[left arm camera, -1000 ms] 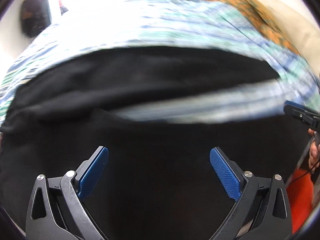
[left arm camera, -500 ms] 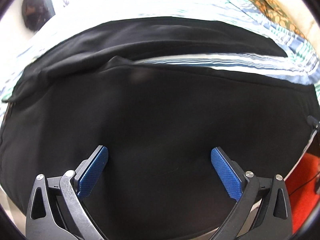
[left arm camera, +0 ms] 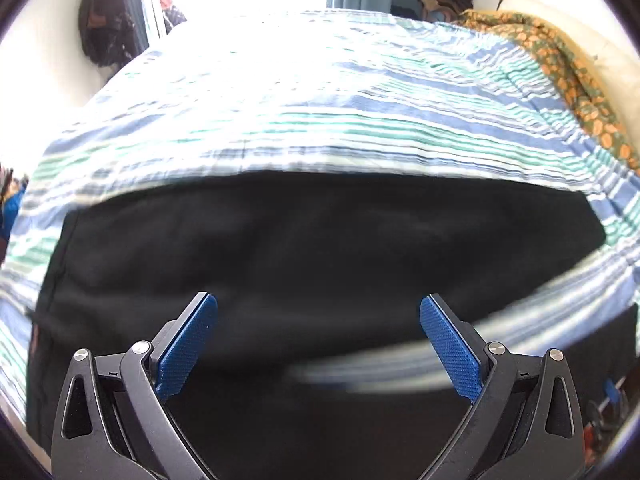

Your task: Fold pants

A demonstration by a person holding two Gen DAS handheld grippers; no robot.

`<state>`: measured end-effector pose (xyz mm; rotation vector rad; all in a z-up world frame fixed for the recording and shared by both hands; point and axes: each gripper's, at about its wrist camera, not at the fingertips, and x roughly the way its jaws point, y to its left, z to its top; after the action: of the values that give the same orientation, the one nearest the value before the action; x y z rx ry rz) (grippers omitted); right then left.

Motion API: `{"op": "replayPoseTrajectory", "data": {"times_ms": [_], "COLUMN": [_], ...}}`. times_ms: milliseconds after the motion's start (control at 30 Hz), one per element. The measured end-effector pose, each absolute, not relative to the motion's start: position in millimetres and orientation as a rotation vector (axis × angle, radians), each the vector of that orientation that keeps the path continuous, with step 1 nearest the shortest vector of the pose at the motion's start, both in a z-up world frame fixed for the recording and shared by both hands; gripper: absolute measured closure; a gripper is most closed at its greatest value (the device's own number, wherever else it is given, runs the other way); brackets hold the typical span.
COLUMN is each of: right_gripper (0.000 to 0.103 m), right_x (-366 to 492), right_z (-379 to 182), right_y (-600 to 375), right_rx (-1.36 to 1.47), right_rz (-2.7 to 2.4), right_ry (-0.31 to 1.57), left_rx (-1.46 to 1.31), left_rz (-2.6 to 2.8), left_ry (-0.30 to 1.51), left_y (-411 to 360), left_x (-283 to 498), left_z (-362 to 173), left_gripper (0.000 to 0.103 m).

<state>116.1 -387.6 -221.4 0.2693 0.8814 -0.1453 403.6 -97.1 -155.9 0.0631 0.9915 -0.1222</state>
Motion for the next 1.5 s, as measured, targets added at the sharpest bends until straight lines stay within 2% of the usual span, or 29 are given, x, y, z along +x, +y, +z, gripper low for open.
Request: {"op": "replayPoseTrajectory", "data": {"times_ms": [133,267,333,467,600,667,700,800,1000,1100,1200,1267,1333,1367,1400,1500], "right_gripper": [0.001,0.001,0.001,0.001,0.001,0.001,0.002,0.014,0.014,0.014,0.017,0.026,0.073,0.081,0.099,0.099], "right_x": [120.7,139.0,163.6,263.5,365.5,401.6,411.4,415.9,391.7,399.6,426.5,438.6,439.9,437.5,431.0,389.7], "right_z": [-213.5,-188.2,-166.0,-135.2,-168.1,-198.1,-208.9,-215.6,-194.6,-180.1,-189.7,-205.0,-213.3,-209.1,-198.9,-150.2], "right_y": [-394.4,-405.0,-405.0,-382.4,-357.9,-362.4,-372.0,-439.7,-609.5,-628.1,-614.3,-600.0,-593.8,-590.8,-585.9,-553.7], "right_rx": [0.297,0.355,0.367,0.35,0.461,0.472,0.45,0.413,0.375,0.386,0.355,0.317,0.3,0.27,0.257,0.154], "right_rz": [-0.122,-0.119,-0.07,0.121,0.318,0.33,0.295,0.184,-0.314,-0.218,-0.13,-0.134,-0.136,-0.148,-0.12,0.034], "right_ry": [0.929,0.972,0.928,0.882,0.944,1.042,1.072,1.037,1.026,1.004,1.08,1.143,1.173,1.151,1.11,0.982], "left_rx": [0.054,-0.079,-0.065,-0.026,-0.027,-0.028,-0.028,-0.026,-0.021,-0.018,-0.014,-0.013,-0.013,-0.013,-0.012,-0.012], "left_rz": [-0.017,0.104,0.038,0.05,0.047,0.046,0.046,0.046,0.049,0.052,0.055,0.055,0.055,0.055,0.056,0.056], "left_ry": [1.027,1.138,1.021,0.964,0.945,0.937,0.934,0.927,0.91,0.904,0.903,0.904,0.903,0.903,0.902,0.901], "left_y": [-79.1,-15.1,-12.3,-17.8,-19.9,-9.2,-9.0,-12.9,-13.5,-14.3,-15.7,-15.7,-15.8,-15.5,-16.2,-16.3], "left_x": [442.8,454.3,434.6,428.7,419.5,409.2,409.2,408.7,404.7,403.6,402.8,402.9,403.5,403.9,403.8,403.6], "left_z": [-175.4,-235.5,-240.6,-241.9,-240.0,-236.2,-235.9,-234.2,-237.3,-238.3,-238.1,-238.2,-238.4,-238.5,-238.6,-238.4], "left_gripper": [0.001,0.0,0.001,0.0,0.001,0.001,0.001,0.001,0.001,0.001,0.0,0.001,0.001,0.001,0.001,0.001]}}
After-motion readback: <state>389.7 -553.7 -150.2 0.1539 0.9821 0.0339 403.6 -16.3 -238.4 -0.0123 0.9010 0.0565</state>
